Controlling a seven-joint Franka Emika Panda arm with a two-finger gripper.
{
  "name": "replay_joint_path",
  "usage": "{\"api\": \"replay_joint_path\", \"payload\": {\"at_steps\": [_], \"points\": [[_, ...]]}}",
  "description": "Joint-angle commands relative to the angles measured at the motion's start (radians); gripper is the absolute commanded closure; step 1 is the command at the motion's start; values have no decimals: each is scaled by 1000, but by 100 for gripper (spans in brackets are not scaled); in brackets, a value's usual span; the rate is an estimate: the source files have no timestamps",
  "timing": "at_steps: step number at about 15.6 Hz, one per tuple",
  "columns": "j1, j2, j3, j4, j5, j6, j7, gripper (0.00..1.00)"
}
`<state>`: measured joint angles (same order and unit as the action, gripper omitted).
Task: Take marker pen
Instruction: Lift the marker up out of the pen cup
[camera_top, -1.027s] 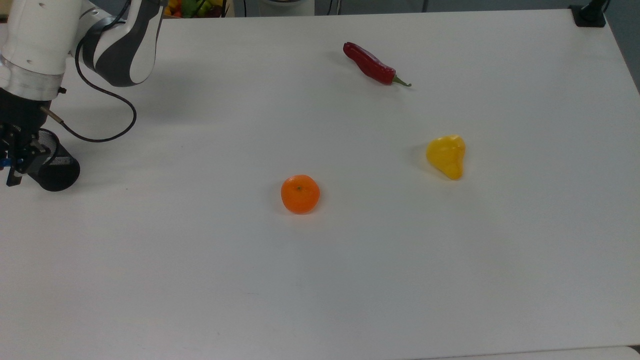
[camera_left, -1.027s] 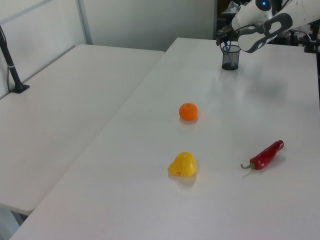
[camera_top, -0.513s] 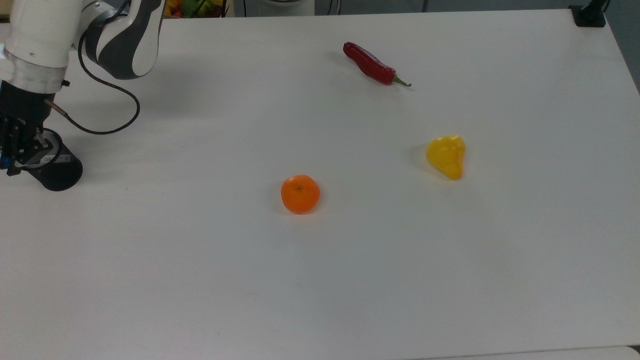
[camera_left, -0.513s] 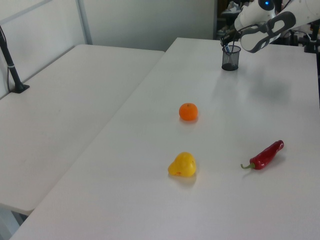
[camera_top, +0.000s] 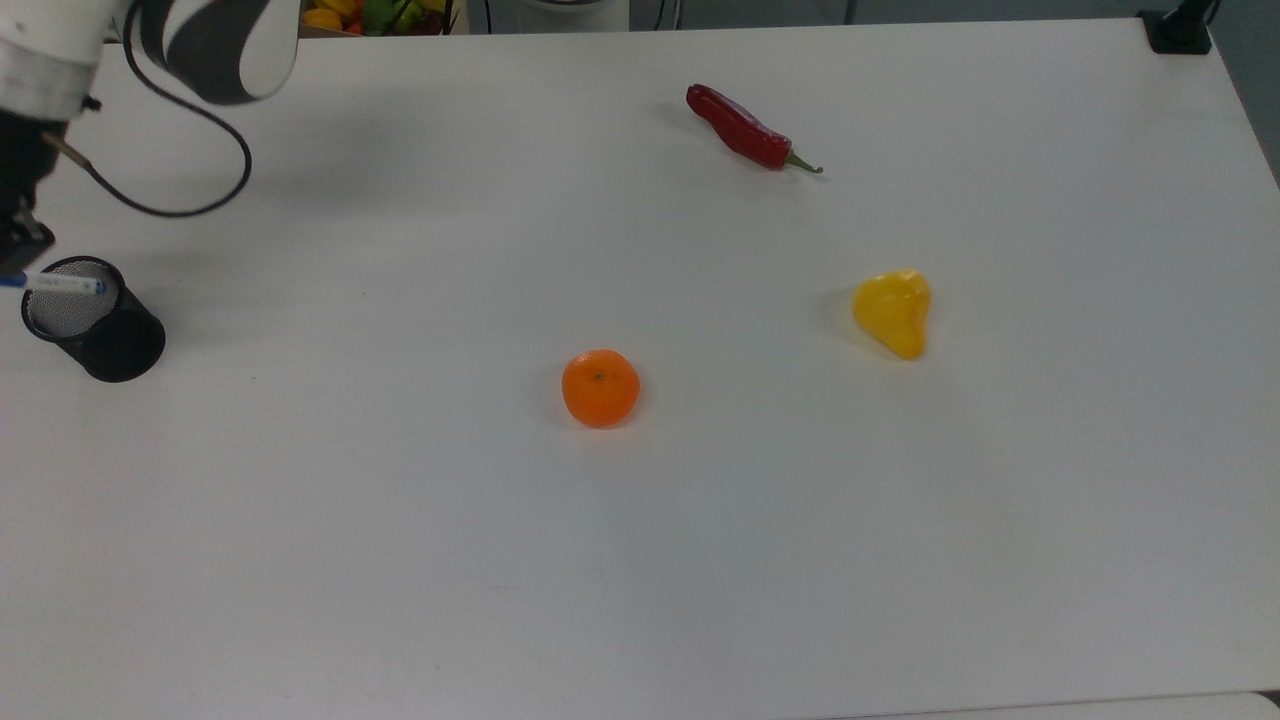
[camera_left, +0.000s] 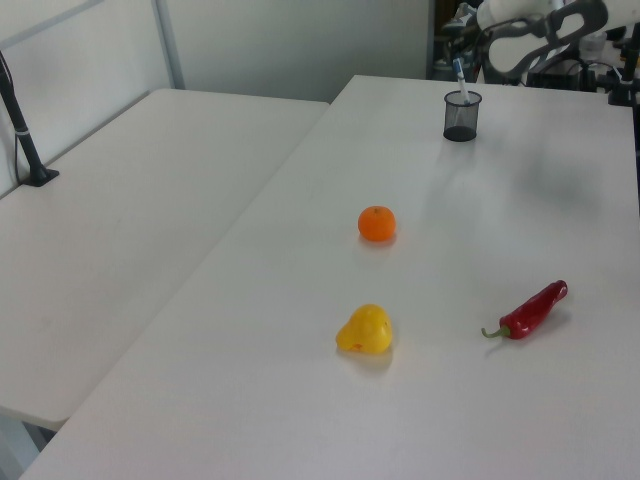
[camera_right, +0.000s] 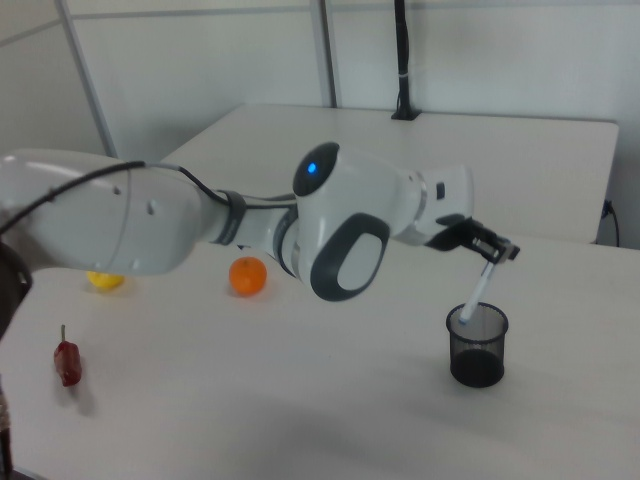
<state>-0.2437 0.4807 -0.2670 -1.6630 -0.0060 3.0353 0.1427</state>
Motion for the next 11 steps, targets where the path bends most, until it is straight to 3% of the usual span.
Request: {"api": "replay_joint_path", "payload": {"at_steps": [1, 6, 9, 11], "points": [[6, -204, 19, -118, 0, -88, -8, 100], [63, -352, 29, -118, 3, -353, -8, 100], [66, -437, 106, -113, 4, -567, -15, 100], [108, -476, 137, -113, 12, -698, -20, 100]]}}
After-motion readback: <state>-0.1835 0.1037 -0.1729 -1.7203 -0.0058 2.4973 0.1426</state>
